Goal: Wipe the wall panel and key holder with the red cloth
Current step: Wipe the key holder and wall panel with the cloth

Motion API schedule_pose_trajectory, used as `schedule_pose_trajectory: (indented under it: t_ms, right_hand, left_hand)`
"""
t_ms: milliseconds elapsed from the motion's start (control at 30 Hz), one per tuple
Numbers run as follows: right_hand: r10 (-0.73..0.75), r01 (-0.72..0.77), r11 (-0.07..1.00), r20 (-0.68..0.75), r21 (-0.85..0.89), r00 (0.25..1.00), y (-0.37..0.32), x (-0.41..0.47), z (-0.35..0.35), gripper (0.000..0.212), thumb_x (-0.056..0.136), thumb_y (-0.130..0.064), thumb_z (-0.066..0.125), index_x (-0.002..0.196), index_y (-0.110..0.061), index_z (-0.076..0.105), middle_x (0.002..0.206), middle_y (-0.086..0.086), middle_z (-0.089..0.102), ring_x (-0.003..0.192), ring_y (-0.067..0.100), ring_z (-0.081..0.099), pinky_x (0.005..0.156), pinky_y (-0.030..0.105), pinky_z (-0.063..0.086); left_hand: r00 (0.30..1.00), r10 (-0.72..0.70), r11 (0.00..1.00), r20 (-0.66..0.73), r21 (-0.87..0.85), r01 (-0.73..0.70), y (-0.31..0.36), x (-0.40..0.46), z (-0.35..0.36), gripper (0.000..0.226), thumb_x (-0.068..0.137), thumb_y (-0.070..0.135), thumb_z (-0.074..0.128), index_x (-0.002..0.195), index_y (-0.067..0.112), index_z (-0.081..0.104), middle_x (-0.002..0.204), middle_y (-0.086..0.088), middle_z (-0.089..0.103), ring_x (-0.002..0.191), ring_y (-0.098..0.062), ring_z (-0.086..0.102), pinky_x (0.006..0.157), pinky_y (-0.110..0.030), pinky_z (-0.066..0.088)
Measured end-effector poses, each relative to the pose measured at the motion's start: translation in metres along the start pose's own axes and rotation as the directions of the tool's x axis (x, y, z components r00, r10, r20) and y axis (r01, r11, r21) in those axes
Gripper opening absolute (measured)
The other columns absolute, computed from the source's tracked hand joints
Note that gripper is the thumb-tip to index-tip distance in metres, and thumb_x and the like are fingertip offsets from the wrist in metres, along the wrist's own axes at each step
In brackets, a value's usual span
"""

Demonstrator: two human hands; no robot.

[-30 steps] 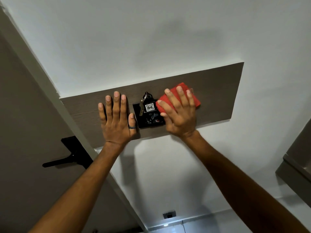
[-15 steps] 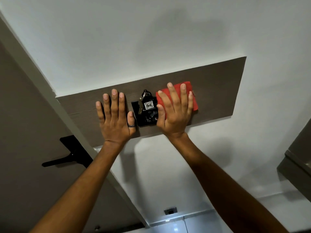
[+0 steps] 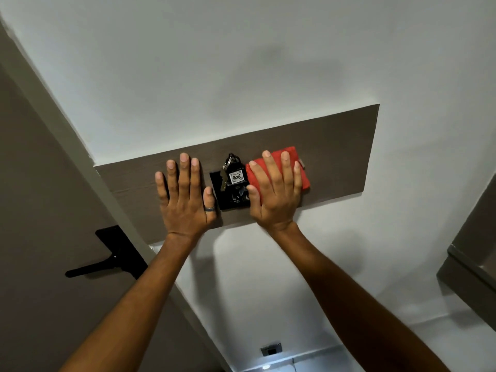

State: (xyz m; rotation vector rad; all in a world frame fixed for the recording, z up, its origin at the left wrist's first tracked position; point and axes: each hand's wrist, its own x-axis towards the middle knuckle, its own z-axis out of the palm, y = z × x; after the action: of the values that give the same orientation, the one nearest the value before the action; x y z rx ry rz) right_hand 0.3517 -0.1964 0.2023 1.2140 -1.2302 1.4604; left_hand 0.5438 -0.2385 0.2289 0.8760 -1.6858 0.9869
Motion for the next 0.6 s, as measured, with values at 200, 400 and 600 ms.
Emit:
schedule_pose_trajectory:
  t_ms: [200,400,600]
  right_hand:
    - [-0.318,0.321,0.947,0.086,-0.025,0.944,0.048,-0.043,-0.02,0.041,0.108,-0.039,0.048,0.146,-0.025,0.055,0.15,0.006,0.054,0.16,0.029,0.027,0.125,0.05,0.031]
    - [-0.066,0.066,0.997,-0.006,0.049,0.998,0.008,0.014,-0.002,0.042,0.111,-0.043,0.041,0.145,-0.028,0.059,0.157,0.005,0.052,0.157,0.03,0.035,0.13,0.051,0.023]
    - [-0.131,0.131,0.991,-0.017,0.007,0.991,0.015,-0.004,-0.01,0.041,0.11,-0.042,0.04,0.138,-0.023,0.064,0.147,0.01,0.061,0.146,0.038,0.045,0.128,0.051,0.031]
  left_hand:
    - [1.0,0.009,1.0,-0.01,0.004,-0.009,0.002,0.001,-0.002,0.065,0.103,0.033,0.033,0.161,0.009,0.016,0.171,-0.006,0.002,0.158,-0.027,0.002,0.129,-0.049,0.004]
    - [1.0,0.007,1.0,-0.009,0.0,-0.007,0.0,0.002,-0.002,0.065,0.104,0.033,0.033,0.161,0.009,0.017,0.17,-0.006,0.003,0.158,-0.028,0.002,0.129,-0.049,0.003]
    - [1.0,-0.002,1.0,-0.006,0.009,0.002,-0.001,0.001,0.0,0.064,0.104,0.034,0.032,0.161,0.008,0.02,0.17,-0.007,0.006,0.157,-0.029,0.004,0.129,-0.049,0.004]
